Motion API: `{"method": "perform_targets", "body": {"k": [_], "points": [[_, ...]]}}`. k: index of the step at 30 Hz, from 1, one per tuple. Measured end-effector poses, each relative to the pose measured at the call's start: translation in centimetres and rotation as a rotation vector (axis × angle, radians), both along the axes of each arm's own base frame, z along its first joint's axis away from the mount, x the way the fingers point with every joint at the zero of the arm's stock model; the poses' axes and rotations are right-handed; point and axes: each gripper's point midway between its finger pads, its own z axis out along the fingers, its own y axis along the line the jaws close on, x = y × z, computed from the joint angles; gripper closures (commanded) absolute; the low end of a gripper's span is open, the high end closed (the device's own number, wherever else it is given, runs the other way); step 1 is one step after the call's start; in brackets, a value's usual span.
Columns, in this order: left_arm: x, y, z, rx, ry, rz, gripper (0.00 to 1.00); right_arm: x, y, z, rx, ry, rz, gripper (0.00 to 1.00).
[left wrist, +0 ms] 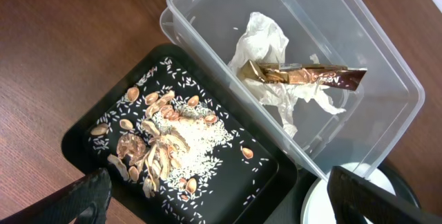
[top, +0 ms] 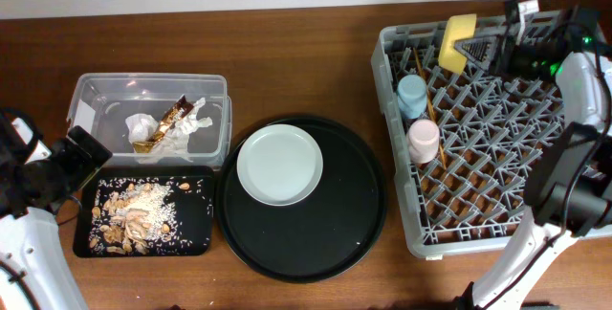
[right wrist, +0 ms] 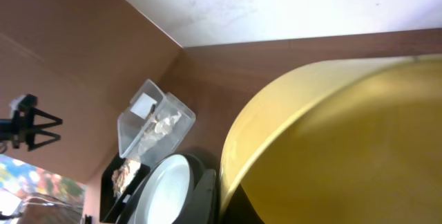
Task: Sort waste into correct bins and load items into the dishwasher rack
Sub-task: 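Carry the yellow bowl with the right gripper to the rack's far edge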
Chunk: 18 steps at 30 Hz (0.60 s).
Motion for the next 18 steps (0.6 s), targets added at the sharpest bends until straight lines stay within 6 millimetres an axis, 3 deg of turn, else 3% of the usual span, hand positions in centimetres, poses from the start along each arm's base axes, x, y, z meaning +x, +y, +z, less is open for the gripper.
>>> {"method": "perform_targets", "body": {"k": [3,7,11,13,18], "points": [[0.0,0.0,0.0,0.0,0.0,0.0,0.01,0.3,-1.0,-1.3,0.063,-0.002,0.001,0.96],[0.0,0.0,0.0,0.0,0.0,0.0,0.01,0.1,-1.4,-1.3,0.117,-0.004,0.006,0.96],[0.0,0.0,0.0,0.001,0.0,0.0,0.01,0.0,-1.7,-1.1,0.141,0.015,0.0,0.83],[0.0,0.0,0.0,0.0,0.0,0.0,0.01,-0.1,-2.3,-1.4,0.16,0.052,-0.016,0.71],[0.0,0.0,0.0,0.001,0.0,0.0,0.01,-0.9,-5.9,-2.1,0.196,0.13,-0.102,0.64]]}}
